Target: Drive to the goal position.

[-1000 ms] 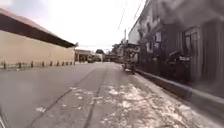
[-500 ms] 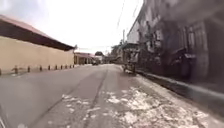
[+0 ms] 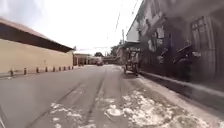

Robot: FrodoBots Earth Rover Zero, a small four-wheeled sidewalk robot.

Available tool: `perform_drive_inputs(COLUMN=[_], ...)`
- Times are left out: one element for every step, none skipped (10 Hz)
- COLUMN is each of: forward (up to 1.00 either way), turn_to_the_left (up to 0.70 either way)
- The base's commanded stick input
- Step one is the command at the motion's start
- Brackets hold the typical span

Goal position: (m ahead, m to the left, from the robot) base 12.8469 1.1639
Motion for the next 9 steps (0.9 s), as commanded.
perform_drive_inputs(forward=[0.7,0.7,0.7,0.7,0.7,0.7,0.7,0.7,0.7], turn_to_the_left=[0.01,0.01,0.01,0.01,0.03,0.03,0.03,0.03,0.03])
